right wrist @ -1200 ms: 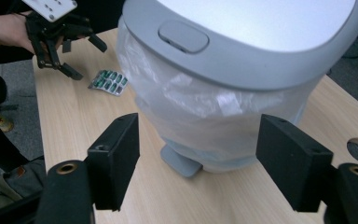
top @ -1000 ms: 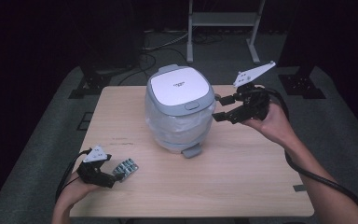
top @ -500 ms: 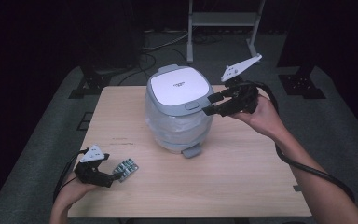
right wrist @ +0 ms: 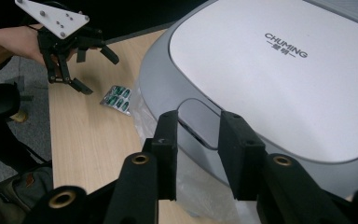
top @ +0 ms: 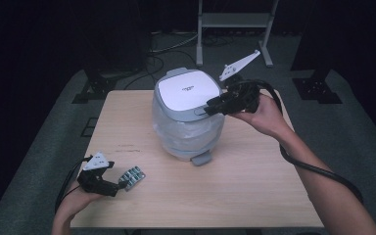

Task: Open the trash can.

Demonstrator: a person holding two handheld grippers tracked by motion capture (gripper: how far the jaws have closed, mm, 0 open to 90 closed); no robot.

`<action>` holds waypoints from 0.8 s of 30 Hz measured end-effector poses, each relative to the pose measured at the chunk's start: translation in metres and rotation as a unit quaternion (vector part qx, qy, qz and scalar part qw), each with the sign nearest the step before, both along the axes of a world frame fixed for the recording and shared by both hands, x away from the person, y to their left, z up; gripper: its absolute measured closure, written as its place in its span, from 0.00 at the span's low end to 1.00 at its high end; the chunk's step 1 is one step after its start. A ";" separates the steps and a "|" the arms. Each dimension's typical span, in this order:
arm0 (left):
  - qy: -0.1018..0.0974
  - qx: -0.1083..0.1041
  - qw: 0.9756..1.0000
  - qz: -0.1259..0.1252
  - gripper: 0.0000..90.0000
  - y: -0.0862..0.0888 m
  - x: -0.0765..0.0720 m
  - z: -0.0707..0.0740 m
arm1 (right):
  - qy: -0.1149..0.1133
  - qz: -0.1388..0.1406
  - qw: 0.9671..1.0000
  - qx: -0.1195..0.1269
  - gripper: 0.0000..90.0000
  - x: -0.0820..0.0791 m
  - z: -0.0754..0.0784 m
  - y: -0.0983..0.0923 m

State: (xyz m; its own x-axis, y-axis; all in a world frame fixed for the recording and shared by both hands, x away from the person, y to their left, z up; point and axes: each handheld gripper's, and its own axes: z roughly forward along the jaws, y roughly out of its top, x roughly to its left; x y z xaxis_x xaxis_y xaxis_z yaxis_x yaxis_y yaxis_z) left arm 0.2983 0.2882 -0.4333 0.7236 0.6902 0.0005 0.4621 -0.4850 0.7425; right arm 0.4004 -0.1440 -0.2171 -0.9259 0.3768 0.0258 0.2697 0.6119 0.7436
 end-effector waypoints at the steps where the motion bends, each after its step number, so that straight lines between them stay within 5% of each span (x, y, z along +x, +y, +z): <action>1: -0.001 0.000 1.000 -0.001 0.07 0.000 0.000 0.000 | -0.001 0.002 1.000 -0.001 0.78 0.001 0.000 0.002; 13: 0.000 -0.001 1.000 0.001 0.07 0.002 0.000 0.001 | -0.002 0.006 1.000 -0.021 0.93 0.009 0.000 0.022; 24: 0.001 -0.003 1.000 0.002 0.07 0.003 0.000 0.001 | -0.004 0.006 0.999 -0.035 0.95 0.012 -0.004 0.030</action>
State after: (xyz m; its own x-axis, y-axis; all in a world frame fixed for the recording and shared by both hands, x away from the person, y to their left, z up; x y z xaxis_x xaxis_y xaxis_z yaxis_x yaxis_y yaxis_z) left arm 0.2986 0.2914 -0.4321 0.7212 0.6927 -0.0044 0.4651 -0.4794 0.7442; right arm 0.4128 -0.1138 -0.2208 -0.9305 0.3663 -0.0072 0.2565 0.6655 0.7009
